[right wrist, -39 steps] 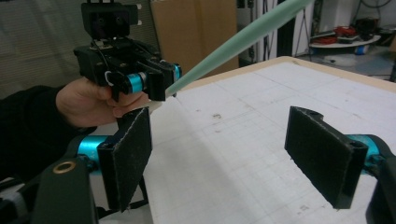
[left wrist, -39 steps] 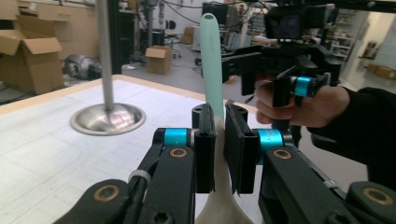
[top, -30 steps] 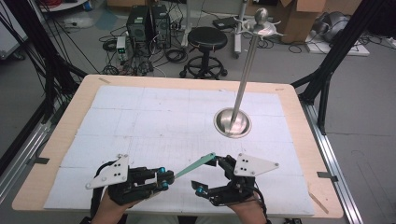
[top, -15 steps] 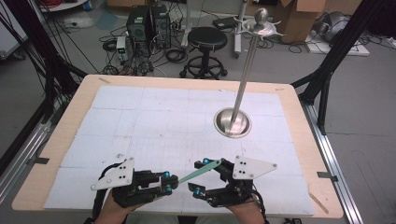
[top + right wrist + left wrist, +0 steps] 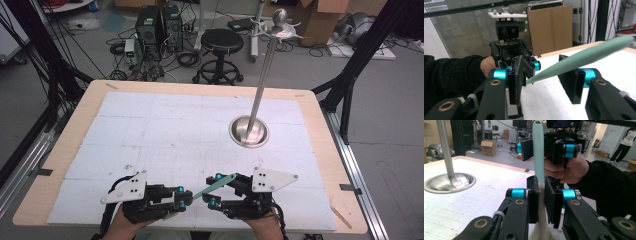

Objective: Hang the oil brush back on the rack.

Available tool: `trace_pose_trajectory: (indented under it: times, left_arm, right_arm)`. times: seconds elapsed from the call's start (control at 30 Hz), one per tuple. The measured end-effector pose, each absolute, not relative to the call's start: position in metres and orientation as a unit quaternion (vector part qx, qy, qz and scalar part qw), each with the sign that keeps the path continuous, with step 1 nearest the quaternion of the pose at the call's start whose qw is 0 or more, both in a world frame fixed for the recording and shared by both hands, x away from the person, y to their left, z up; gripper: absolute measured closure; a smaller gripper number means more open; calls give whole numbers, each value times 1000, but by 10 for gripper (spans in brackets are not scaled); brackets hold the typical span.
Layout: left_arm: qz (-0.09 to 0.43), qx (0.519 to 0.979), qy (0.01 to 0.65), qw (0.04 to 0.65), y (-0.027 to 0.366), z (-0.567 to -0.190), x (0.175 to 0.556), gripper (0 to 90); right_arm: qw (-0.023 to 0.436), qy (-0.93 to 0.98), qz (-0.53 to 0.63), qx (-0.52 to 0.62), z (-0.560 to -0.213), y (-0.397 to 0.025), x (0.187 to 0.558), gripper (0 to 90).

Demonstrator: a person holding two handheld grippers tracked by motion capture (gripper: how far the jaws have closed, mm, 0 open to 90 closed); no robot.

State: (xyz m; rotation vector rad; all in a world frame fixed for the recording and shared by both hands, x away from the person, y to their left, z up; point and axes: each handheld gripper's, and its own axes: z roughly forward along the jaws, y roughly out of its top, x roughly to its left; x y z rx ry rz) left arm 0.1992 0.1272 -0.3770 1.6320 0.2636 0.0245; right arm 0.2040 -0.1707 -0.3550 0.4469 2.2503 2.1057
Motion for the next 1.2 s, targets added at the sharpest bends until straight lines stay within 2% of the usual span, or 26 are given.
trace_pose_trajectory:
  times: [0.4,0.7,0.93,1.2]
  left_arm:
    - [7,731,119,672,123,-380,199,816]
    - [10,735,126,666,121,-384,199,815]
    - [14,738,132,661,120,-386,200,813]
    - [17,744,126,656,117,-388,199,818]
  right_arm:
    - [18,719,677,157,-355,-172,204,684]
    - [9,721,672,169,-356,-172,205,718]
    - [-29,722,664,191,-355,-170,207,782]
    - [-24,730,657,187,-353,-166,204,808]
